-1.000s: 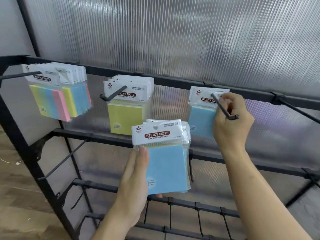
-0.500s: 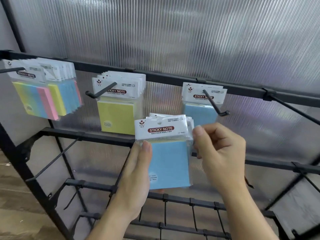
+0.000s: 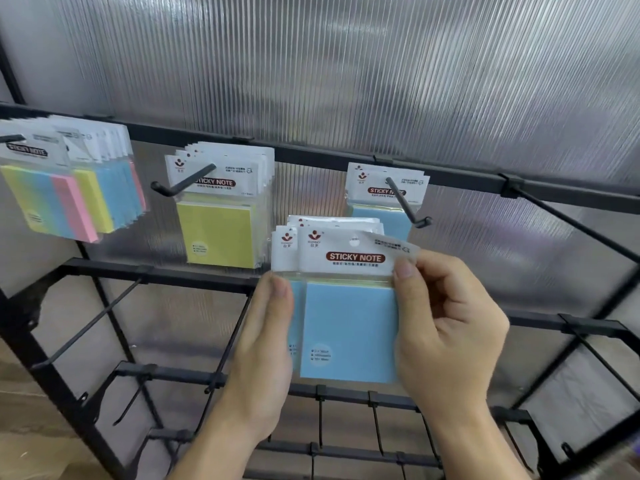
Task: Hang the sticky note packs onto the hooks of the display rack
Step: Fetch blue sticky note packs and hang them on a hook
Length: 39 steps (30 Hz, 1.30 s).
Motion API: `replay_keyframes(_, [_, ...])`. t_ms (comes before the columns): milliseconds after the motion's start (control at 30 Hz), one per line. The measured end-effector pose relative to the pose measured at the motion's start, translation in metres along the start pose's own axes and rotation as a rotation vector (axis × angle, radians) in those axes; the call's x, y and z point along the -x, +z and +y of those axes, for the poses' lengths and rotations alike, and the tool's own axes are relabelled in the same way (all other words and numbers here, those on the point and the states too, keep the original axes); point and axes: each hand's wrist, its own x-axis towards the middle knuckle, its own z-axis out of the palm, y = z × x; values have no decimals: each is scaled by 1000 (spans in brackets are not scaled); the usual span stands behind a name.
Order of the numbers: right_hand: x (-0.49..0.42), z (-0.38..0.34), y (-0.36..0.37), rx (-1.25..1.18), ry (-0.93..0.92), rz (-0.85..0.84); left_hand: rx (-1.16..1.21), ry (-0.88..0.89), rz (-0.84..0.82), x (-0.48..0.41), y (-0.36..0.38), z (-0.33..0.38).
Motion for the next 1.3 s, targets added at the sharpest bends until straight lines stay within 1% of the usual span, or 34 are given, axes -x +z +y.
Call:
replay_keyframes(167, [-1, -5, -5, 9, -82, 157, -16, 29, 21, 2, 3, 1])
replay_keyframes(267, [-4, -10, -9, -60, -122, 247, -11, 32, 31, 2, 4, 2])
replay_keyframes(367, [-8, -10, -14, -106, -162, 300, -10, 44, 46, 3, 6, 4])
replay_keyframes(433, [-10, -6, -17, -78, -153, 319, 10, 33, 55, 3, 6, 3])
replay_keyframes(567, [-15, -1, -23, 37, -141, 269, 5, 27, 55, 2, 4, 0])
replay_keyframes(667, [-19, -2, -23, 42, -138, 218, -2, 26, 84, 1, 4, 2])
replay_keyframes(833, [-21, -1, -20, 43, -148, 184, -36, 35, 151, 1, 2, 8])
replay_keyframes(967, [-24, 9, -15, 82, -93, 155, -57, 68, 183, -1, 0, 10])
replay_keyframes(1100, [-29, 27, -5, 121, -67, 117, -106, 104, 181, -3, -5, 7])
replay_keyframes(1300, [-44, 52, 14, 253, -125, 112, -127, 115, 163, -3, -14, 7])
